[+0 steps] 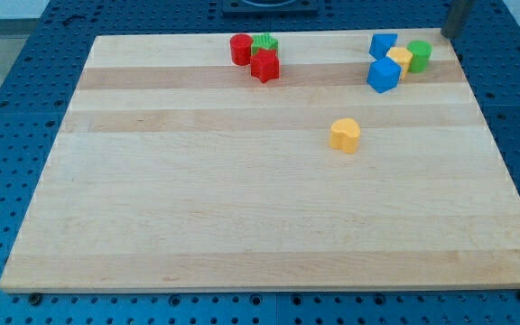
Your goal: Push green circle closer to the yellow heart
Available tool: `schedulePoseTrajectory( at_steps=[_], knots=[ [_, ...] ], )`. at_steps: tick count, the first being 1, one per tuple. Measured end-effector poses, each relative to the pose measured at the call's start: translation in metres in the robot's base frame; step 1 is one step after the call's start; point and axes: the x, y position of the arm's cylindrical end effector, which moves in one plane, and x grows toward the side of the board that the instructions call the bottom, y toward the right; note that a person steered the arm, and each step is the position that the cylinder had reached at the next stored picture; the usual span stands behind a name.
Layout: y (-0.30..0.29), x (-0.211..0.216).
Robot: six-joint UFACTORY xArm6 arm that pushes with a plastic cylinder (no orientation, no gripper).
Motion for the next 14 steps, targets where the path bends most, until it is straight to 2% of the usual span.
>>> schedulePoseTrajectory(
  at_steps=[2,4,10,13,14],
  knots=[
    [-0.05,0.03],
    [-0.071,0.066],
    [-0.071,0.2],
    [-0.139,0.202],
    [-0.121,0.204]
  ],
)
